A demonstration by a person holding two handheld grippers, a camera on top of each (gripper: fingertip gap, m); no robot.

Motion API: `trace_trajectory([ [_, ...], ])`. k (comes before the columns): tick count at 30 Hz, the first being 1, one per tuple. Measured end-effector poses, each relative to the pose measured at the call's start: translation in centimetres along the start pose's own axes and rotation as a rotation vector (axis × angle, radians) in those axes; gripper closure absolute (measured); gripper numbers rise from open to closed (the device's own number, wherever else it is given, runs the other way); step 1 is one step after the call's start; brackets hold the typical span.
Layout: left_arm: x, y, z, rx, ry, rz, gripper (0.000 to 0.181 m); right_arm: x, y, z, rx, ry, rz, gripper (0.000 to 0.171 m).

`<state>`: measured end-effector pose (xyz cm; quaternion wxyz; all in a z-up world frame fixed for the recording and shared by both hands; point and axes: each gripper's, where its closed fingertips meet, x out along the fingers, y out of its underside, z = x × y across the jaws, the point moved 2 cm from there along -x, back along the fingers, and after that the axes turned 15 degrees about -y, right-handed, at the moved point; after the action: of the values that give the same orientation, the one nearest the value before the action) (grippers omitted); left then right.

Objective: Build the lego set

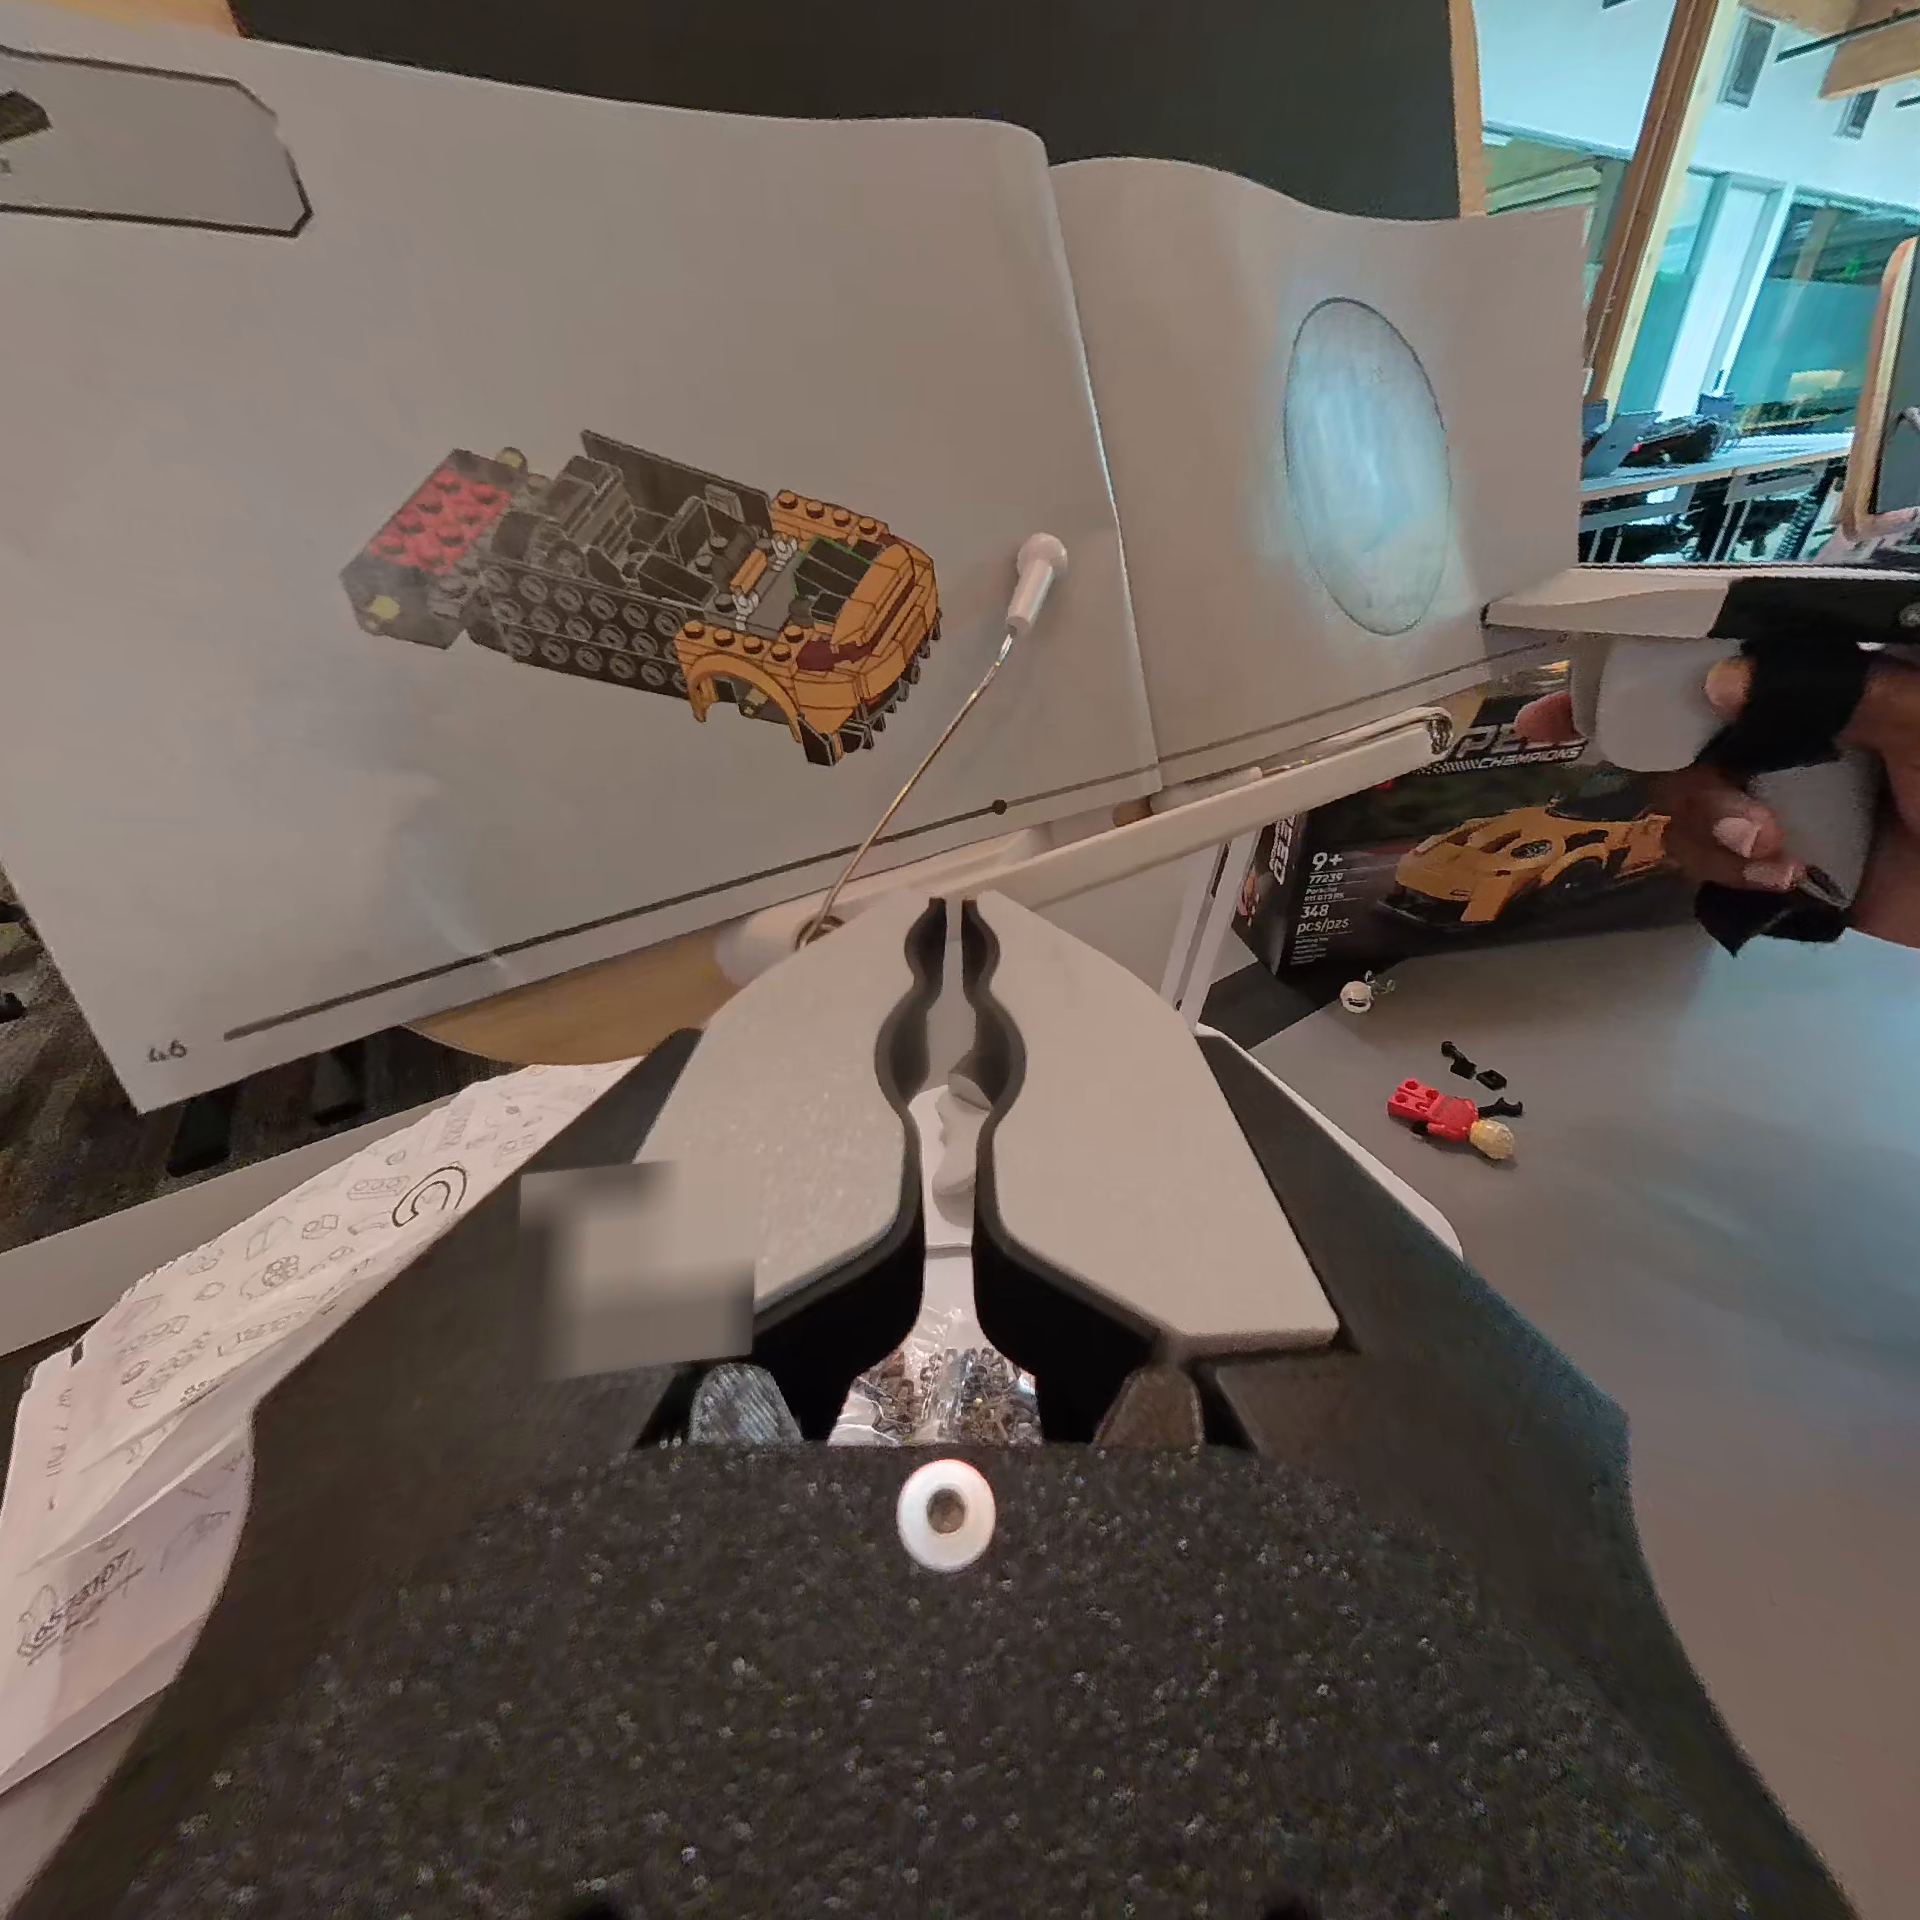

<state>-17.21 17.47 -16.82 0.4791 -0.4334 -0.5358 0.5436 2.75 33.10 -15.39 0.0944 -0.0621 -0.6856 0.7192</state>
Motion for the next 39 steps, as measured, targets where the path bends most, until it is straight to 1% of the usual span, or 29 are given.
trace_trajectory([
  [4, -0.2, 0.2, -0.5, 0.012, 0.014, 0.001, 0.178, 0.2, -0.1, 0.0, -0.075, 0.071, 0.029, 0.147],
  [9, -0.4, 0.4, -0.8, 0.018, 0.022, 0.005, 0.178, -0.5, 0.9, -0.3, 0.050, -0.022, 0.047, 0.145],
  [16, -0.5, 0.8, -1.1, 0.026, 0.033, 0.013, 0.178, -1.1, 1.2, -0.3, 0.008, -0.009, 0.085, 0.144],
  [20, -0.5, 0.9, -1.4, 0.032, 0.040, 0.016, 0.177, -1.6, -0.1, 0.1, 0.025, -0.017, 0.041, 0.138],
  [24, -0.6, 1.0, -1.7, 0.040, 0.046, 0.017, 0.177, -2.3, -1.6, -0.2, 0.003, 0.043, 0.003, 0.135],
  [31, -0.8, 0.8, -2.3, 0.056, 0.052, 0.002, 0.178, -3.1, -4.7, 0.3, -0.069, 0.131, -0.094, 0.135],
  [35, -1.4, -0.3, -2.3, 0.045, 0.049, -0.038, 0.181, -2.6, -6.0, 1.8, -0.109, 0.116, -0.142, 0.135],
  [39, -2.0, -1.2, -2.5, 0.049, 0.040, -0.091, 0.181, -1.5, -6.5, 3.6, -0.154, 0.098, -0.134, 0.131],
])
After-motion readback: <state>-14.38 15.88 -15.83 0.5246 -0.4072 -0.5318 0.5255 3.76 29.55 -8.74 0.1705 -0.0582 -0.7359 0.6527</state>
